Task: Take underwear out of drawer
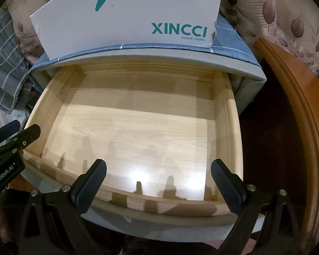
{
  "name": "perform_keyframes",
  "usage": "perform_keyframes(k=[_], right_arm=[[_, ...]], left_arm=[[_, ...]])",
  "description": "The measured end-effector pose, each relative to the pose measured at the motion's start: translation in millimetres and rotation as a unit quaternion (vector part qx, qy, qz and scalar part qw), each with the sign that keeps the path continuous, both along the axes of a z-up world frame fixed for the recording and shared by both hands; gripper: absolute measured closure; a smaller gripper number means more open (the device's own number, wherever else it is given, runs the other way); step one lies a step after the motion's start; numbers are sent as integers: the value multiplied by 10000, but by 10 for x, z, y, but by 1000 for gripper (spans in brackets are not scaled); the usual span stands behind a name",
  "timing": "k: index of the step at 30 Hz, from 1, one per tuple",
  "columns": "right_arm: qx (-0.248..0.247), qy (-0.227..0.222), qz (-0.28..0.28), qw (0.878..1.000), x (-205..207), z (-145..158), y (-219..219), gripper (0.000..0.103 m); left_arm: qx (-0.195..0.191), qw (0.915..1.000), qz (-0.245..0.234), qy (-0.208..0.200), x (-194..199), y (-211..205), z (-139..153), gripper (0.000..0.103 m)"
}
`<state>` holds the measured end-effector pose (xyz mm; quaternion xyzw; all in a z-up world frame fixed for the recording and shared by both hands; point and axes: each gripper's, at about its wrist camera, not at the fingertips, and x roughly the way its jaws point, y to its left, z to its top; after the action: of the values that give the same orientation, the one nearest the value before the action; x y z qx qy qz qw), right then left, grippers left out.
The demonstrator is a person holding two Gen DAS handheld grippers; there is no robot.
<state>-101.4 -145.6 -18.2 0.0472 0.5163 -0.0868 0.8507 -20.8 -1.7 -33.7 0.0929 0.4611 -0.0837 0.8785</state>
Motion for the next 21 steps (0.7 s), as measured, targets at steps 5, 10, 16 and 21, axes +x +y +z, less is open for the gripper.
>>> perform_keyframes(k=[5,10,16,21], right_arm=[[-27,6,0,10000,5,5,7,6],[-31,11,-3,10000,6,5,10,6],[-24,7,-11,10000,7,7,12,6],[-26,9,-8,10000,5,6,10,6]], left_arm=[[18,10000,-32,0,-3,-10,6,46],[27,10000,-61,-7,-7,-13,19,46],[14,9999,-130,-51,-31,-23,37,46],[-18,9999,-143,-64,-44,-25,48,46]])
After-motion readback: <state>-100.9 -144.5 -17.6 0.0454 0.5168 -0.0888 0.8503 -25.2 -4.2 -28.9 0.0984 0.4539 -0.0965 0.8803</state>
